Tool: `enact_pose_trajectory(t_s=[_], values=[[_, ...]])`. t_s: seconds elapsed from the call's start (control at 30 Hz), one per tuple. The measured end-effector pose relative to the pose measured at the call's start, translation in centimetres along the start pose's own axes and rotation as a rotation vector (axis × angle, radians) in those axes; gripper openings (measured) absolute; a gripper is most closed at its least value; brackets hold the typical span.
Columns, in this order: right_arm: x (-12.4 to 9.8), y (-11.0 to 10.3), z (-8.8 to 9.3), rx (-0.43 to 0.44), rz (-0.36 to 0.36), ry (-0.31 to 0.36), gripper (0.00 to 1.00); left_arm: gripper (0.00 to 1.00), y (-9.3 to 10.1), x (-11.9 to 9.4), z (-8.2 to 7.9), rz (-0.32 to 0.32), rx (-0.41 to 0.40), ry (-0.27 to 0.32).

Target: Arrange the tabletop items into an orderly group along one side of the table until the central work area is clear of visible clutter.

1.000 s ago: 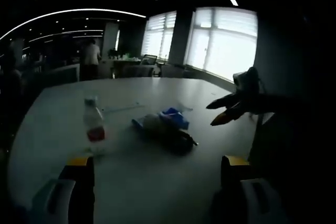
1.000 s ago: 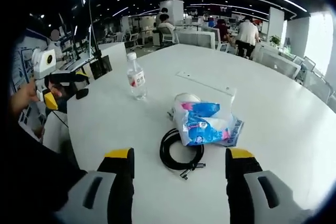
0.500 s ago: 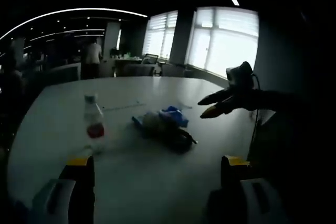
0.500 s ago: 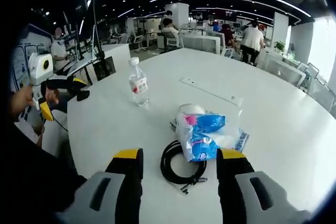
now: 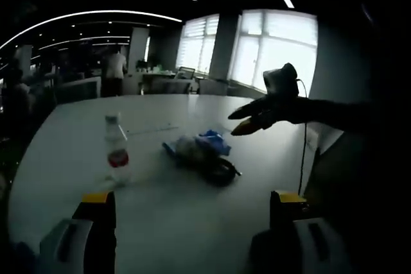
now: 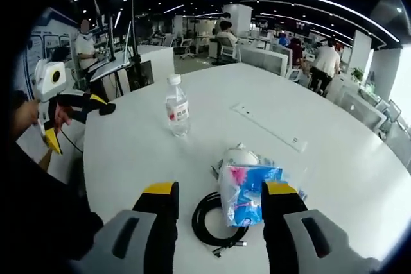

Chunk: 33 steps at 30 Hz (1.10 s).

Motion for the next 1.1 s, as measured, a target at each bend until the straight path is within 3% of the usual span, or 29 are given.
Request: enact_pose_trajectory(t_s=[0.5, 0.83, 1.1], values=[[2.0, 0.5, -0.6, -0.092, -0.044, -0.082, 0.44, 0.98, -0.6, -0.5, 0.5, -0.011, 0.008, -0.018], [3.3, 1.5, -1.6, -0.15, -0.066, -0.128, 0.43, 0.98, -2.4, -0.4, 1.3, -0.006, -0.003, -0.011], [3.2, 2.0, -2.4, -0.177, -0.071, -0.14, 0.42, 0.97, -2.0, -0.2, 1.3, -0.002, -0.008, -0.015]])
Point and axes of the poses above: the point that each gripper's makers call its tool centre point, and the gripper's own axes: x roughly forward along the fingers, y roughly to its right, z roughly out of its underside, the point moved 6 cm from there along -x, roughly backward along the fingers, and after that the axes turned 4 degrees about -z, right-handed, at the moved point
